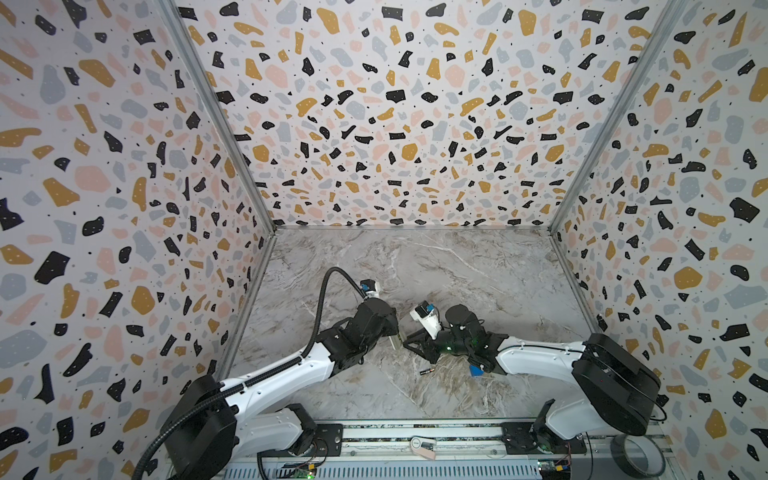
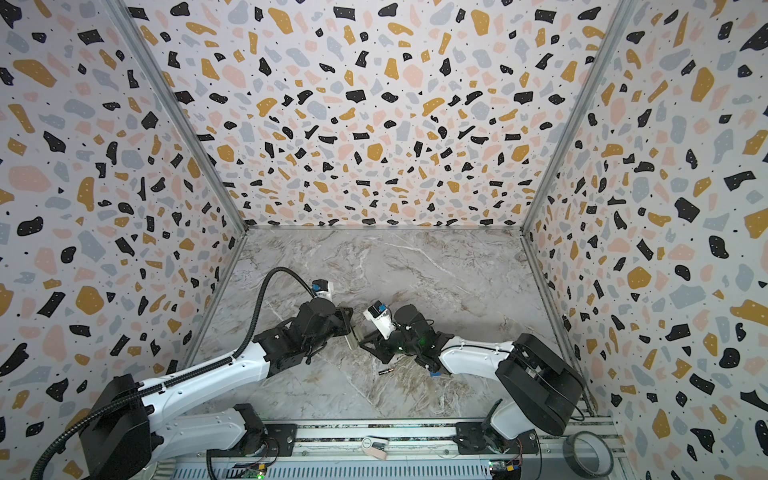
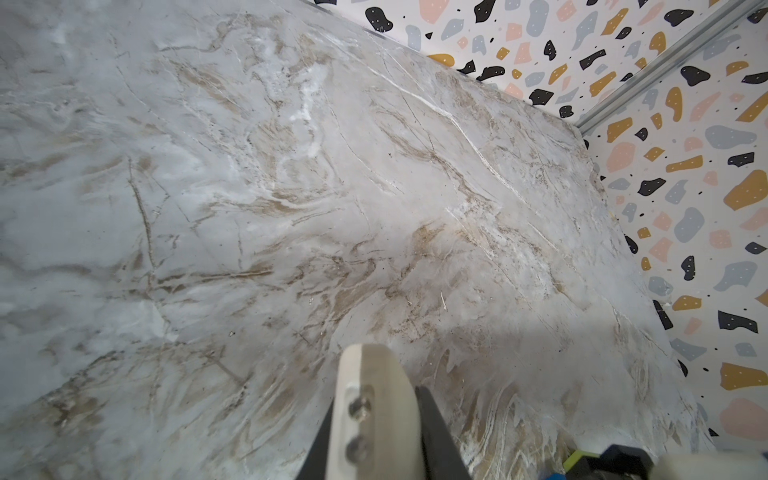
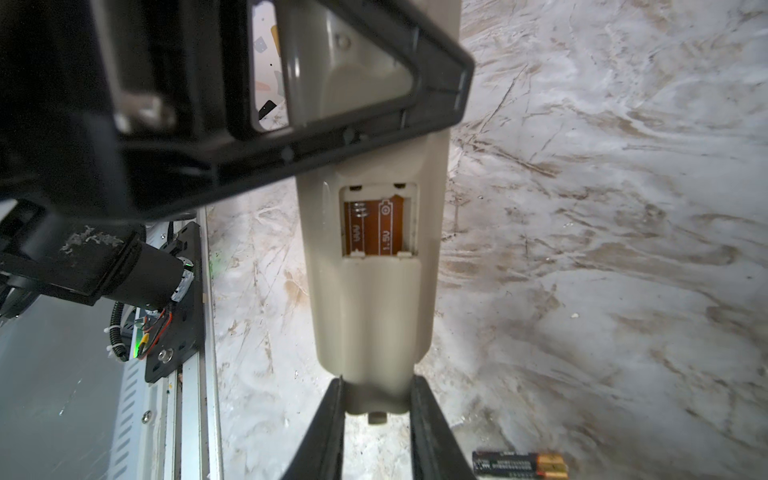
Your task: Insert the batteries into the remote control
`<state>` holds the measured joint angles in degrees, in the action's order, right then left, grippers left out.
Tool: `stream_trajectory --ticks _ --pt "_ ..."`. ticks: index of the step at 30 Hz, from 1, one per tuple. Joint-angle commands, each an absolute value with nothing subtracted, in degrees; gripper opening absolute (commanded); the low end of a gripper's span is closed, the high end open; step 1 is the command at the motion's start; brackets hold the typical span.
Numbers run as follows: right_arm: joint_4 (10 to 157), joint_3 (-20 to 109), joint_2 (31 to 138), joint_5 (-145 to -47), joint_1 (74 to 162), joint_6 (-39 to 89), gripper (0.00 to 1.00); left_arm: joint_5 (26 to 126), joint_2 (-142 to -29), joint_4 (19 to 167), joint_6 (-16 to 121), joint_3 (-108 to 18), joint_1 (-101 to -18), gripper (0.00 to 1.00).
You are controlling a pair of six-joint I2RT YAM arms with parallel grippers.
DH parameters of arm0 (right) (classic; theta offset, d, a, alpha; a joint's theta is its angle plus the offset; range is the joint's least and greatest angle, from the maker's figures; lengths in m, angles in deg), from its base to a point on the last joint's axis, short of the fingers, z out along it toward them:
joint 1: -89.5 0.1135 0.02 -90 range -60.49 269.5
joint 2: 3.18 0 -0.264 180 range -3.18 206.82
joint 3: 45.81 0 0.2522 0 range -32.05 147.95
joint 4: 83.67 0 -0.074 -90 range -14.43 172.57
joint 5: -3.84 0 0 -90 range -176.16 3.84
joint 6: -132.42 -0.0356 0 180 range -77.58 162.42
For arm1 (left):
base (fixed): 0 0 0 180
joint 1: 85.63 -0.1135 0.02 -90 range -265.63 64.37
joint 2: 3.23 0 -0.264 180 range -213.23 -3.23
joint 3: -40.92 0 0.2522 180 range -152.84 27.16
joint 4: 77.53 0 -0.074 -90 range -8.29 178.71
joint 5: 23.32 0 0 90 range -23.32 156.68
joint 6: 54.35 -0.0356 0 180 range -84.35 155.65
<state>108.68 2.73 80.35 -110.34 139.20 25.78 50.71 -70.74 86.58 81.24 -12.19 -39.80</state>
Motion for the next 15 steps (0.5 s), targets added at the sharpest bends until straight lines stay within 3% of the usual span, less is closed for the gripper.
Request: stream_trajectory --ticks 1,6,15 --pt "105.16 2.97 76.93 -107.73 139.43 27.16 0.18 50.04 -70.14 89.78 79.8 -11.02 -40.18 0.0" --pt "98.35 2.02 73.77 -103.2 138.18 28.51 0.18 52.76 -68.51 93.69 78.27 -7.51 -41.02 0.0" --pt "89.02 0.43 69.9 -95.97 134.2 27.74 0.18 66.84 -66.16 107.64 73.59 0.79 -42.24 0.0"
